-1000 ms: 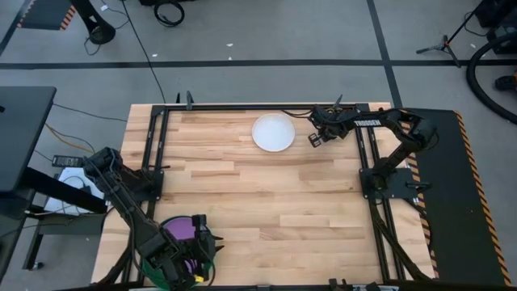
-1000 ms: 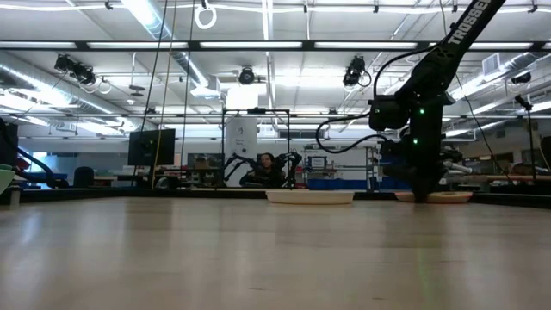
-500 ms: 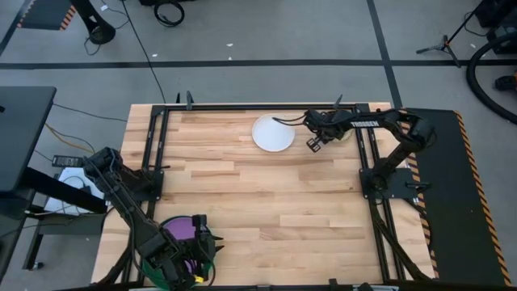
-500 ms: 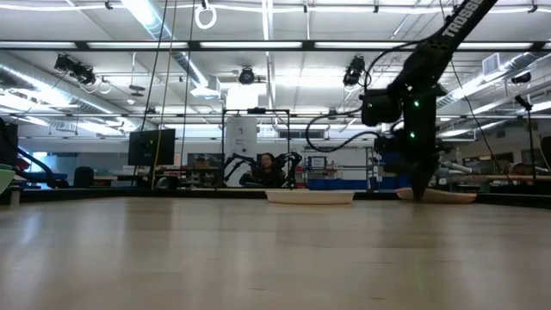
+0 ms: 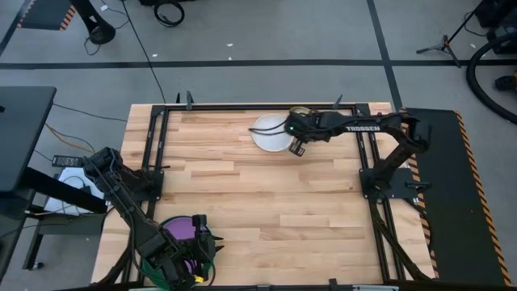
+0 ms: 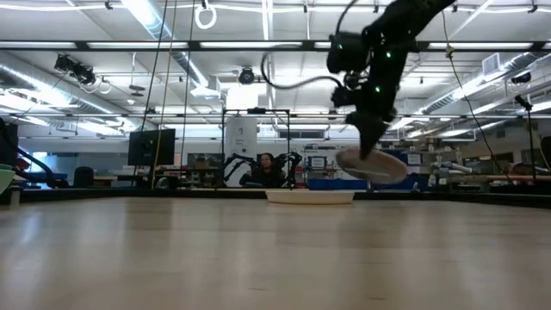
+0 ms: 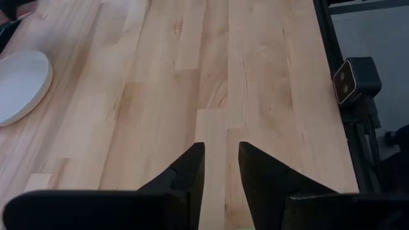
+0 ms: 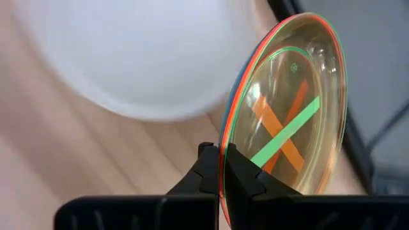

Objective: Stack plastic plates
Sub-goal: Stack the stacked plates on top of the white plate

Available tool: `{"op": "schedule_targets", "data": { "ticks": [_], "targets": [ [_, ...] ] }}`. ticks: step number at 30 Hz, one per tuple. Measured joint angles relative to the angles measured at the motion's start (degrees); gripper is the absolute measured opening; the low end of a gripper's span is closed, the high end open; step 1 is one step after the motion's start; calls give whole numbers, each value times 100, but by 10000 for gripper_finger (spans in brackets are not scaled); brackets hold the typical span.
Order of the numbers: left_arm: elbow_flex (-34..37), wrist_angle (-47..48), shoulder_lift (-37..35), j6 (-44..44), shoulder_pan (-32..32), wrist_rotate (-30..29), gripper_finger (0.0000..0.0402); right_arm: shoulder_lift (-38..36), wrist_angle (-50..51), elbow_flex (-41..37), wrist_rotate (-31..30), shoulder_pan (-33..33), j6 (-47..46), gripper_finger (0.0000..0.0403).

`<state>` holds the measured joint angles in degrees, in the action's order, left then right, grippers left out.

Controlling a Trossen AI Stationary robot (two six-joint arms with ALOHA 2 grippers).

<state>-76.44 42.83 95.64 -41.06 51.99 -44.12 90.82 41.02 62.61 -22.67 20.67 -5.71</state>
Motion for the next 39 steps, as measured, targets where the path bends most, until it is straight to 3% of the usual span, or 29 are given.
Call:
{"op": "schedule_targets", "data": {
  "ticks": [7,10,17,29,39],
  "targets": [
    [0,1,0,20,0,0,105,58,-477,102,128,-929,2749,9],
    [0,4,0,20,0,0,105,186,-444,100,4,-1173,3395,9],
    [-3,-9,-2,27,0,0,105,596,-681,102,-629,-1237,3483,9],
    [-3,27,-2,97,0,3,105,1695,-1889,102,-447,-965,3669,10],
    [-2,28,-2,-52,0,4,105,1986,-2147,105,-804,-987,3059,64]
  ]
}}
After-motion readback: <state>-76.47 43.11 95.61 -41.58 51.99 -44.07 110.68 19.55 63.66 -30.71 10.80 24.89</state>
